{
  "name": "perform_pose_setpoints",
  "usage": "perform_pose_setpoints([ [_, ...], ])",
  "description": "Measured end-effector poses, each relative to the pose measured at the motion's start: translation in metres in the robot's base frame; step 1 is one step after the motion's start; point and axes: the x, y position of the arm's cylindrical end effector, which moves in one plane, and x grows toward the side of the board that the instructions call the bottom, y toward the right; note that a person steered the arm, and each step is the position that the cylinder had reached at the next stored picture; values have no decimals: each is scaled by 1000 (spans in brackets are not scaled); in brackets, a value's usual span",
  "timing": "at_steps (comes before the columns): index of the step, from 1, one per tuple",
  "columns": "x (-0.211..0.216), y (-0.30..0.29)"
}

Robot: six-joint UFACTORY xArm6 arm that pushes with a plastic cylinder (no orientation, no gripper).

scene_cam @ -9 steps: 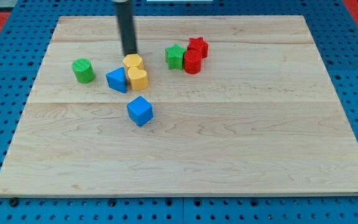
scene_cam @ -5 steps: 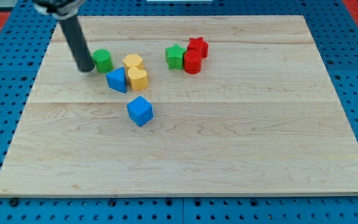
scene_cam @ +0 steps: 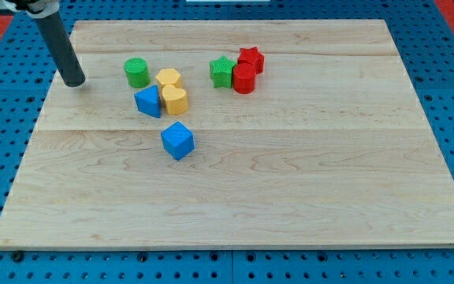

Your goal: Move the green circle to the red star

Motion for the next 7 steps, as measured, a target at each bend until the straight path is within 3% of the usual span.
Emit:
perform_pose_setpoints([
  [1, -21, 55],
  [2, -37, 66],
  [5, -3, 76],
  [6, -36, 109],
  [7, -47, 181],
])
